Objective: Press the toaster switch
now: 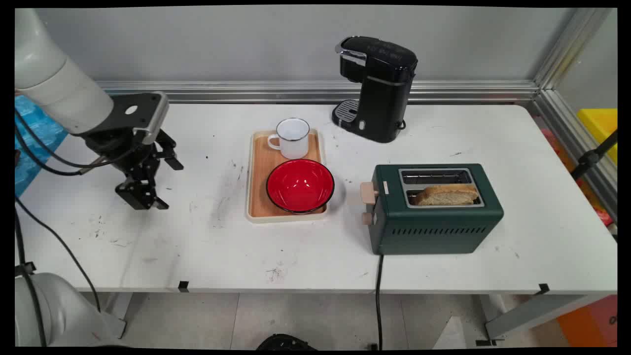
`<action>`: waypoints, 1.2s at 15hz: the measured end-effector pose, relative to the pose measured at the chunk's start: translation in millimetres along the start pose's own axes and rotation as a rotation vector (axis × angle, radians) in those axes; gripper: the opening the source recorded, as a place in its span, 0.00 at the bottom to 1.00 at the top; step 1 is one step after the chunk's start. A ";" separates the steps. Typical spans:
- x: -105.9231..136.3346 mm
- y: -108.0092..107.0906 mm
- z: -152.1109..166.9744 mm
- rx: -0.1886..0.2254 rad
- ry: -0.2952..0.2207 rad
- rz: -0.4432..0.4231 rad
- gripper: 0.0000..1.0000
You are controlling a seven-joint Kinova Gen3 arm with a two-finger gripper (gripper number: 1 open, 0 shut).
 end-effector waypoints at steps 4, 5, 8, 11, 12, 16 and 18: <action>28.3 -0.3 -1.5 -0.012 0.044 -0.012 1.00; 40.3 -0.9 -2.7 -0.015 0.061 -0.014 1.00; 73.7 -3.0 -7.6 -0.018 0.105 -0.016 1.00; 114.1 -7.4 -14.2 -0.015 0.161 -0.020 1.00; 126.1 -8.9 -16.1 -0.013 0.178 -0.021 1.00; 163.5 -12.6 -20.5 -0.008 0.233 -0.027 1.00; 179.6 -13.6 -21.6 -0.006 0.257 -0.031 0.00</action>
